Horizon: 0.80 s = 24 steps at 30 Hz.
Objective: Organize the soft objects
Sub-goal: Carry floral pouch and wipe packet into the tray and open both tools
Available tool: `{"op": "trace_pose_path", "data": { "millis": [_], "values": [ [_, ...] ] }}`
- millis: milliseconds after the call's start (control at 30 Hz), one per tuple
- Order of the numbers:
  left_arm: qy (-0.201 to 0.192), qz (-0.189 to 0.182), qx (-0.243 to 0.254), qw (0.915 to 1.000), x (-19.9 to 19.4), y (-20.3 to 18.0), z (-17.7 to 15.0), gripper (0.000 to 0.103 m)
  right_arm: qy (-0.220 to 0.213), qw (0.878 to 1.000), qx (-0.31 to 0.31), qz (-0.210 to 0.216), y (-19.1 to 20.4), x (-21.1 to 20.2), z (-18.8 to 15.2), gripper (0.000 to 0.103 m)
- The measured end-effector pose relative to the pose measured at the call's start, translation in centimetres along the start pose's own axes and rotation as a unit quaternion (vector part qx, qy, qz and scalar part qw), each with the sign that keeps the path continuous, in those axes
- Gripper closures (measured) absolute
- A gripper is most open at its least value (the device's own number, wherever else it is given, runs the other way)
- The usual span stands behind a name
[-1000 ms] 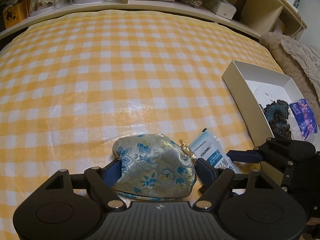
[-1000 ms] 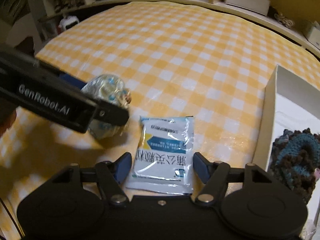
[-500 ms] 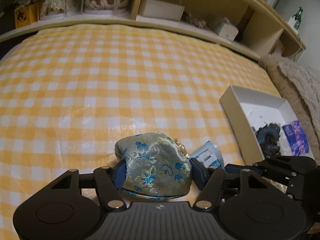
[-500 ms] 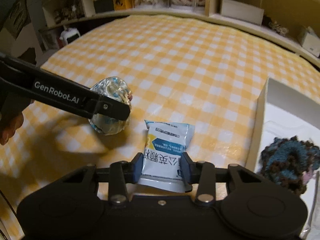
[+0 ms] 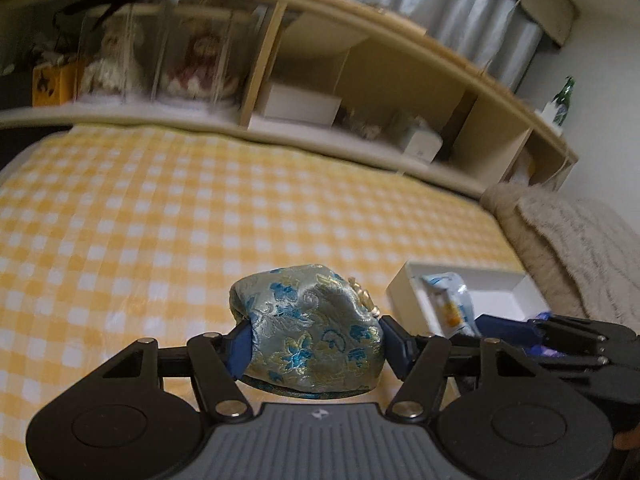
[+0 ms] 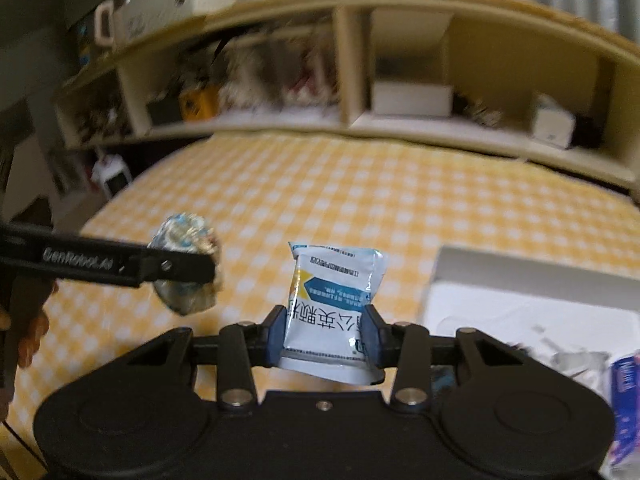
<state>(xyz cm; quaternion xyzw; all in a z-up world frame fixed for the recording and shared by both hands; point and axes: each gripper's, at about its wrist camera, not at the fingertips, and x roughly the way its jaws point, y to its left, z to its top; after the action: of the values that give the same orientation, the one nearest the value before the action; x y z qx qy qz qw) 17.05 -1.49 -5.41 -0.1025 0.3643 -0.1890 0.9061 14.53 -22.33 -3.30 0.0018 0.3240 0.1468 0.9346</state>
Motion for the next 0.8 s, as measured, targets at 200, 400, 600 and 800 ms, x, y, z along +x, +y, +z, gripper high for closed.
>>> {"op": "trace_pose_path", "data": {
  "millis": [200,400,600,800],
  "values": [
    [-0.027,-0.015,0.013,0.9994,0.2,-2.3,1.5,0.038,-0.042,0.998,0.042,-0.028,-3.8,-2.7,1.5,0.061],
    [-0.023,-0.044,0.045,0.9978,2.8,-6.4,2.6,0.038,-0.062,0.990,0.106,-0.066,-8.9,-3.6,1.5,0.061],
    [-0.003,-0.087,0.048,0.9951,6.7,-10.5,3.1,0.038,-0.054,0.981,0.152,-0.106,-13.7,-3.0,1.1,0.061],
    [0.014,-0.118,0.051,0.9916,11.2,-13.6,4.1,0.038,-0.053,0.958,0.242,-0.144,-18.8,-2.7,-0.4,0.060]
  ]
}}
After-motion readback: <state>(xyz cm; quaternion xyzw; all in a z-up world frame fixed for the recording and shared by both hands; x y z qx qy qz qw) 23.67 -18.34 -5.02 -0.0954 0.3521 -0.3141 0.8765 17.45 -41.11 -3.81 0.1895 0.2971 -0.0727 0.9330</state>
